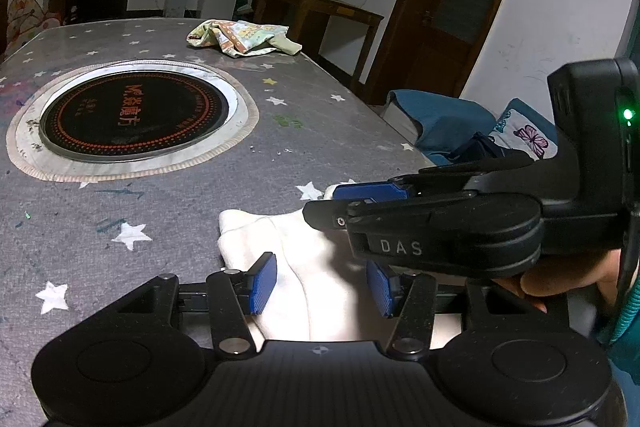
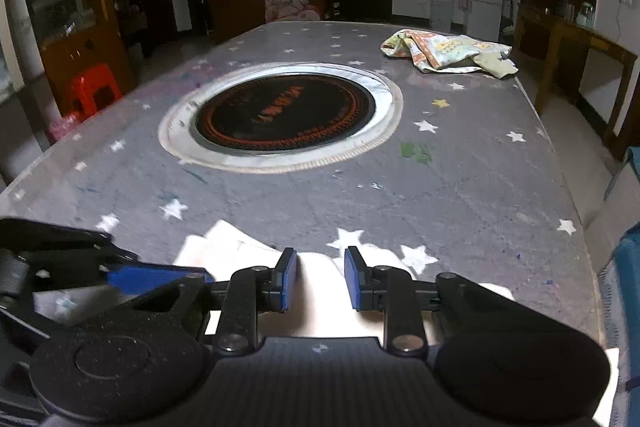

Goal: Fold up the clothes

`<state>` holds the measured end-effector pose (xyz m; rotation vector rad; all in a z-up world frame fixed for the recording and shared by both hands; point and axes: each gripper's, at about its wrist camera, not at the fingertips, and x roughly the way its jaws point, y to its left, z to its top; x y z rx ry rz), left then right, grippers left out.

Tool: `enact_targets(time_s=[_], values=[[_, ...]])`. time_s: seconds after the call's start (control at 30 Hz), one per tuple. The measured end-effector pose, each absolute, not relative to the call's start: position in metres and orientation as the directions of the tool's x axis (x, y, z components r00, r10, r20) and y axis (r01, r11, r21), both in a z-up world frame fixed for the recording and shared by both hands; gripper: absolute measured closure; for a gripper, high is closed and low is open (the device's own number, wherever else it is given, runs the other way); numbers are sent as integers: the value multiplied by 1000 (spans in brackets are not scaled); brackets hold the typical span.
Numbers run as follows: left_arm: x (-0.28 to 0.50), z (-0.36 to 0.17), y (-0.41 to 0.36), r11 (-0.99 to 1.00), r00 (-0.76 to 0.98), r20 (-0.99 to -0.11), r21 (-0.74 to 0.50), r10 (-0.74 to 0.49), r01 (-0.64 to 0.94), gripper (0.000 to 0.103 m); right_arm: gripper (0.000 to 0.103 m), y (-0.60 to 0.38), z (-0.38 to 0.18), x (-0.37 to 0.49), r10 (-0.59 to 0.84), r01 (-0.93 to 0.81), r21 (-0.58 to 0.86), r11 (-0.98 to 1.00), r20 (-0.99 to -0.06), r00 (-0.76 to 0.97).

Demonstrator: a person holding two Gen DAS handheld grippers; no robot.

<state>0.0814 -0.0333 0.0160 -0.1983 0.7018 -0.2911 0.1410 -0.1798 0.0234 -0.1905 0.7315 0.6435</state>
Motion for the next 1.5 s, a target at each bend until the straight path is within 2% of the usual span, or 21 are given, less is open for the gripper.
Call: enact_targets(time_s=[0.23, 0.37, 0.73, 0.93, 1.37, 1.5], values=[[81, 16, -34, 940, 726, -602, -273, -332, 203, 46, 79, -175, 35, 139, 520, -636, 88, 766, -666, 535], [80, 16, -35, 941, 726, -602, -265, -333, 212, 45, 78, -167, 28, 143, 498, -637, 67, 768, -688, 528], [79, 17, -37, 940, 721, -606, -258, -337, 223, 38, 78, -186, 39, 135, 489, -602, 82, 794, -674, 553], [78, 20, -36, 942, 721, -609, -253, -331, 219, 38, 78, -207, 44, 122, 468, -566, 83, 820, -666, 581], [54, 30, -38, 953, 738, -603, -210, -302, 218, 38, 64, -241, 47, 69, 431, -540, 67, 839, -687, 585], [47, 29, -38, 956, 735, -611, -197, -292, 216, 38, 63, -245, 43, 50, 423, -534, 64, 843, -693, 584]])
